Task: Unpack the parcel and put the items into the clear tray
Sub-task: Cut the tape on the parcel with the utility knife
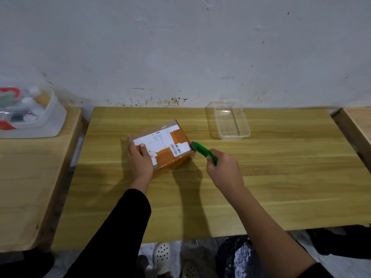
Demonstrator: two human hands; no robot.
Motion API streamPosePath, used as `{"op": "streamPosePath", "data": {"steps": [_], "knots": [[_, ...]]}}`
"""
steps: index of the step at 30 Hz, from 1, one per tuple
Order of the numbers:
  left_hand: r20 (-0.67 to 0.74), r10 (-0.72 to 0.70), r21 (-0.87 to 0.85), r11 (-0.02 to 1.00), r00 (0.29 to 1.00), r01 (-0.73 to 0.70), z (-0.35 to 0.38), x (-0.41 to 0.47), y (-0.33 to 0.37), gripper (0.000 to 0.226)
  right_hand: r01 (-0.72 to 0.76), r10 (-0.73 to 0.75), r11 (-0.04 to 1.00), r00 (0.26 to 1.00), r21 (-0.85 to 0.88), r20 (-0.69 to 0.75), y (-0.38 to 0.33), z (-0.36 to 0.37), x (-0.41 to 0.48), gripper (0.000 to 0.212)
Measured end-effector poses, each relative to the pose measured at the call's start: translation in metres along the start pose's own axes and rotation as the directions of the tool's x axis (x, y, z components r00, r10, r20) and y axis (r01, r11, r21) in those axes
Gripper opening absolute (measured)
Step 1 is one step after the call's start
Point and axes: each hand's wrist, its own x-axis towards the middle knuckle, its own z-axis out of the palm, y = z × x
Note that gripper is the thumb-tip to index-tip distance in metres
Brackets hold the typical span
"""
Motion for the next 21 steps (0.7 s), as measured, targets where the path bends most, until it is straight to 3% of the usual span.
{"op": "streamPosePath", "data": {"steps": [3,5,8,12,16,18,21], "knots": [[-0.034,0.062,0.121,0.991,0.997,-0.058,-0.004,-0.005,-0.001,0.052,-0.042,0.05,0.991,0.997,0.129,-0.064,0.01,-0.005,0.001,0.025],[-0.001,0.193,0.265,0.946,0.981,-0.186,-0.008,-0.001,0.0,0.05,-0.067,0.084,0.98,0.993,0.189,-0.083,0.013,-0.007,0.005,0.028],[0.199,0.355,0.389,0.827,0.913,-0.406,-0.014,0.012,0.009,0.056,-0.079,0.103,0.966,0.991,0.248,-0.086,0.011,-0.006,0.012,0.03],[0.524,0.342,0.447,0.669,0.78,-0.593,-0.012,0.033,0.016,0.062,-0.082,0.105,0.957,0.992,0.277,-0.07,0.005,0.0,0.019,0.028],[0.545,0.33,0.585,0.509,0.771,-0.631,-0.009,0.041,0.01,0.057,-0.09,0.116,0.95,0.991,0.3,-0.068,0.001,0.003,0.024,0.026],[0.508,0.321,0.62,0.509,0.8,-0.597,-0.005,0.037,0.011,0.057,-0.091,0.117,0.949,0.99,0.301,-0.072,-0.001,0.003,0.026,0.026],[0.391,0.271,0.658,0.586,0.88,-0.473,0.002,0.03,0.019,0.057,-0.087,0.114,0.95,0.991,0.3,-0.076,-0.004,0.001,0.024,0.026]]}}
